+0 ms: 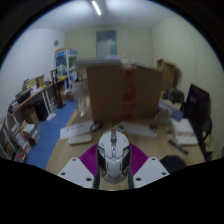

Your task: Arrange mouse

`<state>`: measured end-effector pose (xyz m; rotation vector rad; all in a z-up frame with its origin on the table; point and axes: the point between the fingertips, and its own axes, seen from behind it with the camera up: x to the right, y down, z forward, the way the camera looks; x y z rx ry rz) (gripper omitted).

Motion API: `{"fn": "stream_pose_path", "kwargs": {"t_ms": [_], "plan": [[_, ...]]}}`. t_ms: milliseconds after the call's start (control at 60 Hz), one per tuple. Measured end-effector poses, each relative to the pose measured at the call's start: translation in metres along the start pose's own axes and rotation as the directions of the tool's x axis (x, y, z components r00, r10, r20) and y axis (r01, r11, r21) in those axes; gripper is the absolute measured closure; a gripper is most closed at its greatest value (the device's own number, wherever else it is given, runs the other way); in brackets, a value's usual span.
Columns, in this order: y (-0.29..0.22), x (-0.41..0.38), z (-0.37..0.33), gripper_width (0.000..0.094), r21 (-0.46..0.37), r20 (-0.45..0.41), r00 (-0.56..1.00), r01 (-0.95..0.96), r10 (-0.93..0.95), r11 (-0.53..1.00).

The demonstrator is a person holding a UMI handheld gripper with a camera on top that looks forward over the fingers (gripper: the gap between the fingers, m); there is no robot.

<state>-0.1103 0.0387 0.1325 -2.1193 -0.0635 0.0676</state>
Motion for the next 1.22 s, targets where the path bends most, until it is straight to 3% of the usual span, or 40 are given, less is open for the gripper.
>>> {"fn": "stream_pose_path", "kwargs": {"t_ms": [100, 183, 317, 467, 617, 633, 717, 817, 833, 850, 933, 950, 967, 1033, 1217], "plan": [[-0.057, 0.06, -0.045, 0.0555, 0.115, -0.086, 0.996, 0.025, -0.015, 0.993], [-0.071, 0.134, -0.061, 0.0554, 0.152, -0.169, 0.985, 0.035, -0.009, 0.988], [-0.008, 0.216, -0.044, 0.0555, 0.07, -0.199, 0.98, 0.002, 0.012, 0.998], [0.093, 0.25, 0.003, 0.0556, -0.086, -0.114, 0.992, -0.054, 0.044, 0.995], [0.16, 0.252, 0.018, 0.0535, -0.174, -0.047, 0.997, -0.062, 0.055, 0.983], [0.156, 0.253, 0.02, 0.055, -0.142, -0.044, 0.998, -0.05, 0.044, 0.989], [0.158, 0.252, 0.018, 0.0524, -0.147, -0.031, 0.999, -0.02, 0.016, 0.989], [0.156, 0.252, 0.019, 0.0406, -0.168, -0.018, 1.0, -0.007, 0.004, 0.986], [0.157, 0.251, 0.018, 0.0351, -0.178, -0.015, 1.0, -0.008, 0.006, 0.984], [0.158, 0.251, 0.017, 0.0384, -0.19, -0.012, 1.0, -0.011, 0.009, 0.982], [0.16, 0.246, 0.007, 0.0309, -0.241, -0.016, 0.999, -0.053, 0.051, 0.969], [0.159, 0.245, 0.003, 0.0336, -0.242, -0.019, 0.998, -0.06, 0.057, 0.968], [0.157, 0.244, 0.0, 0.027, -0.242, -0.023, 0.998, -0.066, 0.062, 0.968], [0.155, 0.24, -0.023, 0.0206, -0.253, -0.051, 0.997, -0.062, 0.051, 0.965], [0.149, 0.207, -0.099, 0.0203, -0.237, -0.113, 0.992, -0.081, 0.055, 0.968]]}}
